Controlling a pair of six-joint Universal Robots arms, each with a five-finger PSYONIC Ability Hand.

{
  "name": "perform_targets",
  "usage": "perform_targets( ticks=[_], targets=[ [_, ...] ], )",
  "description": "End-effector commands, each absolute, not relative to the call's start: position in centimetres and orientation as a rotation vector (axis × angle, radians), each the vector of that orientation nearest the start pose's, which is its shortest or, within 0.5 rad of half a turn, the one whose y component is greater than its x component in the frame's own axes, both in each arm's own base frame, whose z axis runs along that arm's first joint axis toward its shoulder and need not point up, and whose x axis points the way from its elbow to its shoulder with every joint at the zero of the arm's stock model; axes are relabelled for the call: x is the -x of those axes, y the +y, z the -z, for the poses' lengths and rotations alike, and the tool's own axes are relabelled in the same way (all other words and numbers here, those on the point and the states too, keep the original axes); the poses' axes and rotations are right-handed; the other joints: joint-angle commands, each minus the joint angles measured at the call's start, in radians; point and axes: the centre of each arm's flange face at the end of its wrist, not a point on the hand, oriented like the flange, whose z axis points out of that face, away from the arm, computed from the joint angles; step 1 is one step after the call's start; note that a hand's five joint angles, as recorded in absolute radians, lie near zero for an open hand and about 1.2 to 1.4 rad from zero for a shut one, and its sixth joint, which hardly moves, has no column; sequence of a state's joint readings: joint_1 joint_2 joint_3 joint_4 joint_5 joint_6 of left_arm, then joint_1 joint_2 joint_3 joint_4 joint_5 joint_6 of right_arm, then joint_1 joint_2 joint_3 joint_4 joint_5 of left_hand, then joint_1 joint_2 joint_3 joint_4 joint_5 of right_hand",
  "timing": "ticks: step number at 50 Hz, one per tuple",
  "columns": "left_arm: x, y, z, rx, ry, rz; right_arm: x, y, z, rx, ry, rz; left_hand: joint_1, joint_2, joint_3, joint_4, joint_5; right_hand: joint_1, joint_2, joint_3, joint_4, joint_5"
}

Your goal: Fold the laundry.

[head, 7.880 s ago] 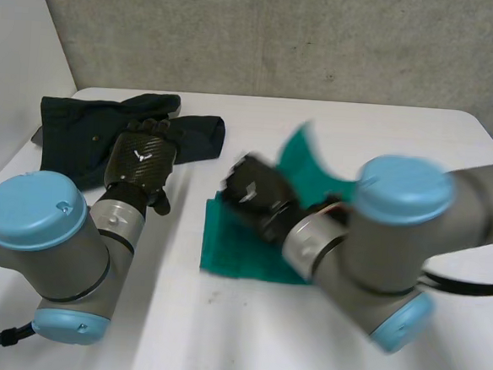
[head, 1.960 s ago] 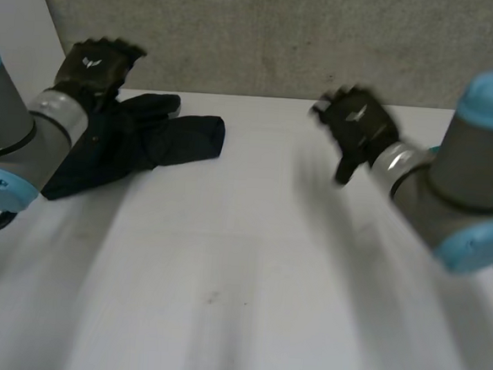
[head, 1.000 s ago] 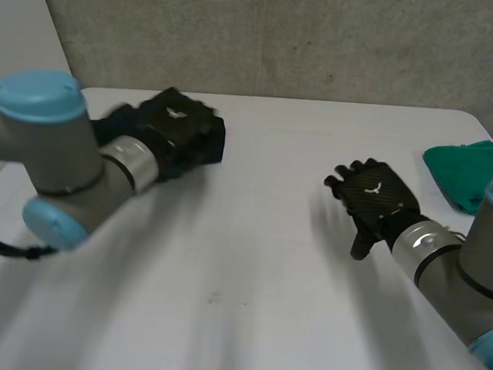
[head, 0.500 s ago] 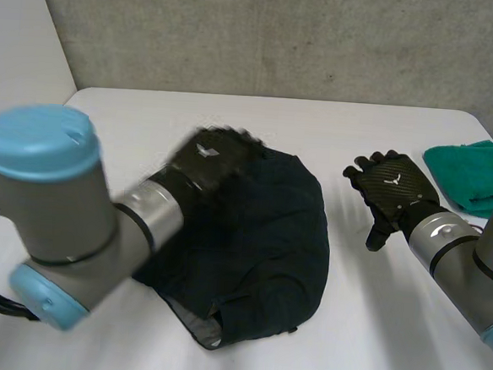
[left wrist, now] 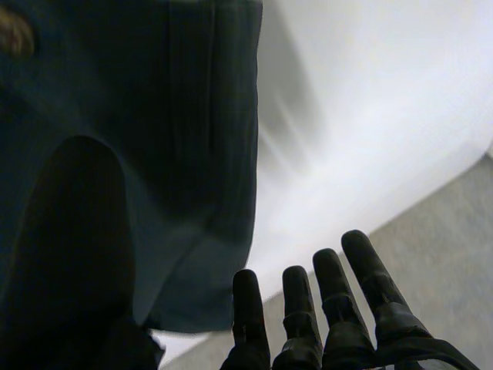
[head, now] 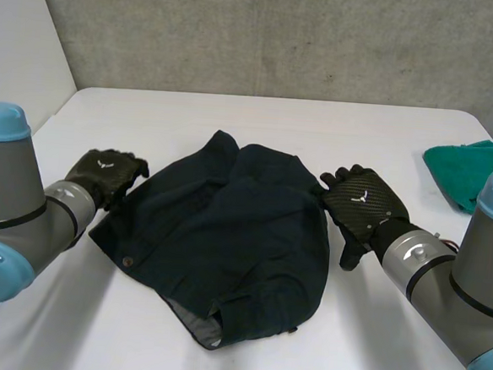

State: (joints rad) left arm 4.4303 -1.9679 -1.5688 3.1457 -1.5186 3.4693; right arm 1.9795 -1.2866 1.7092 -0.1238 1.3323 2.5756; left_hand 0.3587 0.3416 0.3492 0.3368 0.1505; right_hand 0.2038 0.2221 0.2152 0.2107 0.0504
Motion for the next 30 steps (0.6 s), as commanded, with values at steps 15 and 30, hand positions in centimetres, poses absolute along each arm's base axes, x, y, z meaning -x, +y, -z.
perform_targets(
  ticks=[15, 30],
  targets=[
    [21.5, -34.6, -16.2, -0.692, 2.418, 1.753, -26.6, -23.6, -18.6, 1.326, 2.069, 1.802, 1.038, 1.055, 1.047, 1.059, 1.071, -0.029, -0.048, -0.041, -0.036, -0.050],
    [30.2, -31.5, -34.3, -0.590, 1.718, 2.644, -26.0, -24.3, -19.4, 1.280, 2.132, 1.872, 1.038, 1.055, 1.047, 1.059, 1.071, -0.029, -0.048, -0.041, -0.036, -0.050]
  ],
)
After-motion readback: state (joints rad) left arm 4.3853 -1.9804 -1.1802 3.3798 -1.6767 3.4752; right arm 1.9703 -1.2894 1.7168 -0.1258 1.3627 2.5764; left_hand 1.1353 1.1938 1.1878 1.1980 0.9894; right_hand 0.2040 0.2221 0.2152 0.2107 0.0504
